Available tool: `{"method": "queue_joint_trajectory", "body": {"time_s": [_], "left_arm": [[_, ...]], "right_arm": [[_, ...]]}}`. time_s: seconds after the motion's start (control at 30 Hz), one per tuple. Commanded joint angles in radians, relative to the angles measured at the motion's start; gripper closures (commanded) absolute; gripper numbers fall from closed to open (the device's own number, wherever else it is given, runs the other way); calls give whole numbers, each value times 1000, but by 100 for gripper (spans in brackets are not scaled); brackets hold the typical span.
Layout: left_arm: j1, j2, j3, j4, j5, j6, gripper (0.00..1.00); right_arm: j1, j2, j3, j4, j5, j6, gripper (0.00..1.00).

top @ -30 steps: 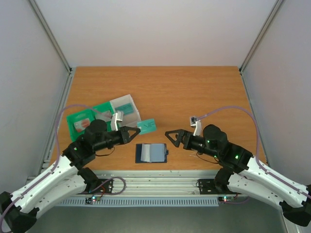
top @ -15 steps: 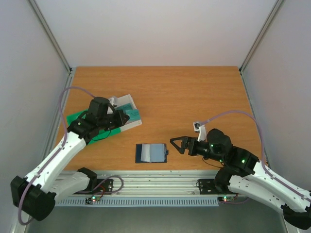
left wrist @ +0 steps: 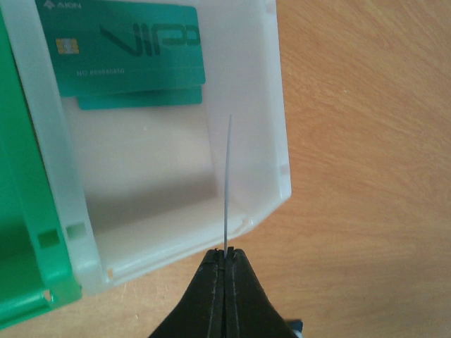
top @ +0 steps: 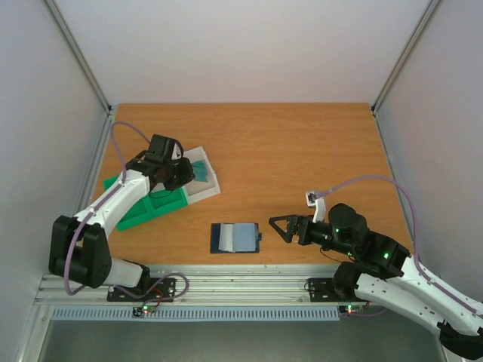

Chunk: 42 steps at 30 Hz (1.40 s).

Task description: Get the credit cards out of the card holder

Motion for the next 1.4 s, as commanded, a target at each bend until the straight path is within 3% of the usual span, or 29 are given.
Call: {"method": "queue_joint_trajectory", "body": {"time_s": [0.0, 0.43, 0.9, 1.37], "left_arm": [[19, 51, 53, 101, -24, -21, 99], [66, 258, 176, 113, -48, 10, 100], [85, 363, 222, 132, -55, 11, 100], [85, 407, 264, 81, -84, 34, 89]], "right_arm": [[1, 5, -5, -11, 22, -16, 1], [2, 23, 7, -18, 57, -13, 2], [2, 28, 32, -55, 82, -26, 2], [2, 24, 49, -80, 124, -31, 1]]}}
